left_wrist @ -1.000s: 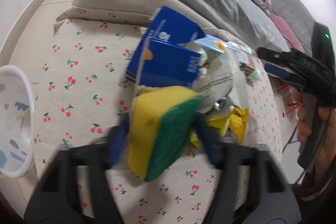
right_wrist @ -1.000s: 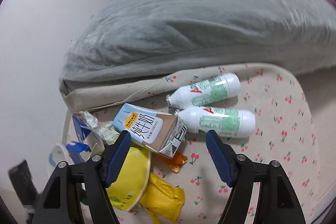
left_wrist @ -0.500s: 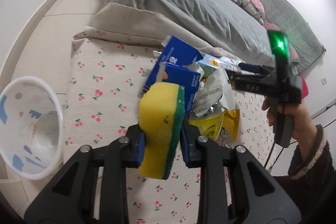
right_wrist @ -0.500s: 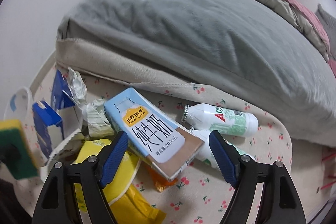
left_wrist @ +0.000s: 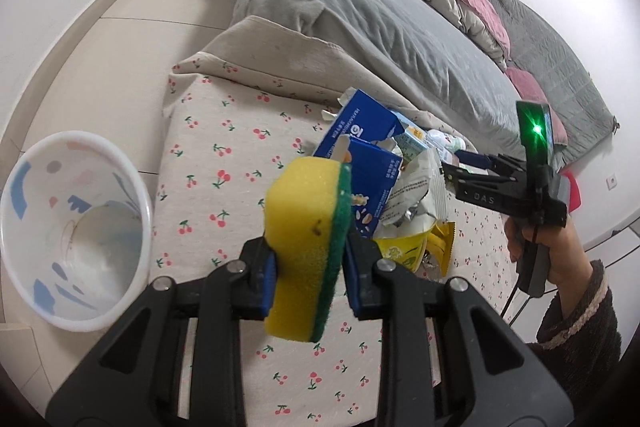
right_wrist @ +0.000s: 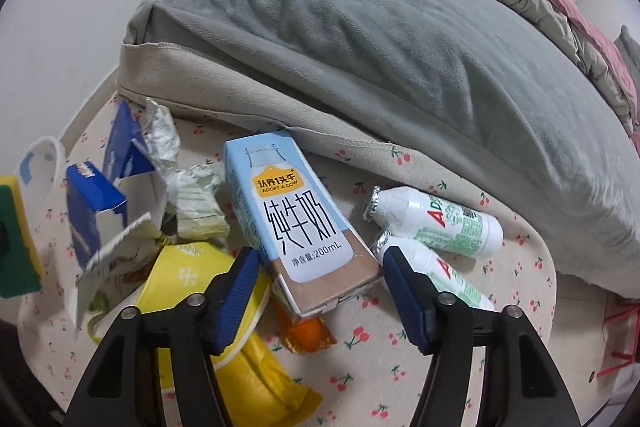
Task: Collect trash
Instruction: 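Carry the sponge to the wastebasket and open the left tool while the right tool lifts the carton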
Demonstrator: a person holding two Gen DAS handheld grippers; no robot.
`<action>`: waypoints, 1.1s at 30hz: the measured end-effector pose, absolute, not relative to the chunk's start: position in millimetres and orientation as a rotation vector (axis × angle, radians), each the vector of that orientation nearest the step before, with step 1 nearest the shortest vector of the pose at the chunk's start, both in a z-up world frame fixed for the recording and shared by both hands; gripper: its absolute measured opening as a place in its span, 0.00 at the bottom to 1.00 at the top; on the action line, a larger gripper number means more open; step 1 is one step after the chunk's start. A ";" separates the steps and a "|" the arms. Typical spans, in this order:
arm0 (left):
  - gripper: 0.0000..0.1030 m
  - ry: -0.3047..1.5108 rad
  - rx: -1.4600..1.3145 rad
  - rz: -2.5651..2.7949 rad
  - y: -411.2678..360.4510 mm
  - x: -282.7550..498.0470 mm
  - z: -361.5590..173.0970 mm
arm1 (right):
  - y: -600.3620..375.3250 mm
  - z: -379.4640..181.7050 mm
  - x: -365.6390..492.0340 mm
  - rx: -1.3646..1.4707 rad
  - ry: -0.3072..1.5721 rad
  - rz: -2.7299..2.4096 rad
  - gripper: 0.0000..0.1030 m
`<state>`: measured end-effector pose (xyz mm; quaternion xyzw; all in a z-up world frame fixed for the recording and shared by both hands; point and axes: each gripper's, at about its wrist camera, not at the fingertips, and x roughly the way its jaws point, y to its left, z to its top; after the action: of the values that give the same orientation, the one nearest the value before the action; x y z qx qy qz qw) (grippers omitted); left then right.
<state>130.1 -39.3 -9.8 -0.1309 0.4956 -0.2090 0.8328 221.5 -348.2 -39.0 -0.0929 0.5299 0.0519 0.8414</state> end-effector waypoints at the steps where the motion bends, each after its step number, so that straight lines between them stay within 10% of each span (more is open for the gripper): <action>1: 0.29 1.047 -0.282 -0.441 -36.8 129.5 -9.0 | -348.8 -36.6 219.0 -0.189 1.120 0.110 0.62; 33: 0.29 0.944 -0.431 -0.222 97.1 117.0 -8.4 | -327.9 107.2 150.6 0.002 0.749 0.161 0.55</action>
<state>117.0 97.1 -8.4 -0.2056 0.4502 -0.1056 0.8625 150.6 -327.9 107.2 0.0012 0.3653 0.0788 0.9276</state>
